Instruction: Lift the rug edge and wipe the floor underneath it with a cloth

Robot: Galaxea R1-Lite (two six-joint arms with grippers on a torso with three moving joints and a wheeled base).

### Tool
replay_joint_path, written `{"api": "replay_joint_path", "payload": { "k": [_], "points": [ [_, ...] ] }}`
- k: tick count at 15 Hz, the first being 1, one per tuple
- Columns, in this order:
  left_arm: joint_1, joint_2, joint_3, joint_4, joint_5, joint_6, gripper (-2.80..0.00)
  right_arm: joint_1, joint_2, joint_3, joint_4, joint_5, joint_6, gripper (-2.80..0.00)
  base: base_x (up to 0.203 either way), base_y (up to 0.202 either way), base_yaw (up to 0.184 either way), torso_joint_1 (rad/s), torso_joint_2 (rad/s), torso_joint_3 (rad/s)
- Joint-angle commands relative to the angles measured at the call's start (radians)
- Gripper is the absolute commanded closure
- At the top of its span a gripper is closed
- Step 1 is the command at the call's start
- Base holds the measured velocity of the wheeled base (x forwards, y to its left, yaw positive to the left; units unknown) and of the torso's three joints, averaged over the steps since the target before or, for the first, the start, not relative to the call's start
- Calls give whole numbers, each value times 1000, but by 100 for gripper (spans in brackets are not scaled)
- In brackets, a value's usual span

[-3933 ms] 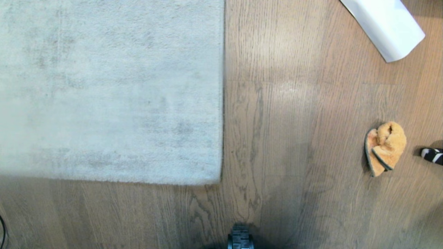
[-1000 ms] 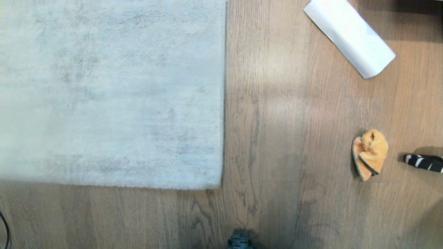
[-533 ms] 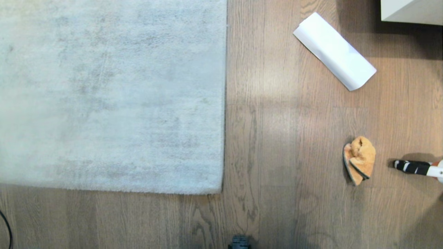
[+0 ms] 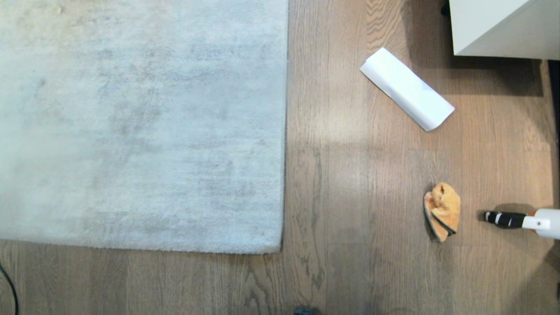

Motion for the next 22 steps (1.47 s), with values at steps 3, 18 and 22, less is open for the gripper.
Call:
{"api": "replay_joint_path", "payload": {
  "k": [3, 18, 22],
  "points": [
    [0, 1, 0, -1, 1, 1, 0, 0, 2, 0, -1, 0, -1, 0, 0, 0, 0, 2, 4, 207],
    [0, 1, 0, -1, 1, -6, 0, 0, 2, 0, -1, 0, -1, 0, 0, 0, 0, 2, 3, 202],
    [0, 1, 0, -1, 3, -6, 0, 0, 1, 0, -1, 0, -1, 0, 0, 0, 0, 2, 0, 208]
  ]
}}
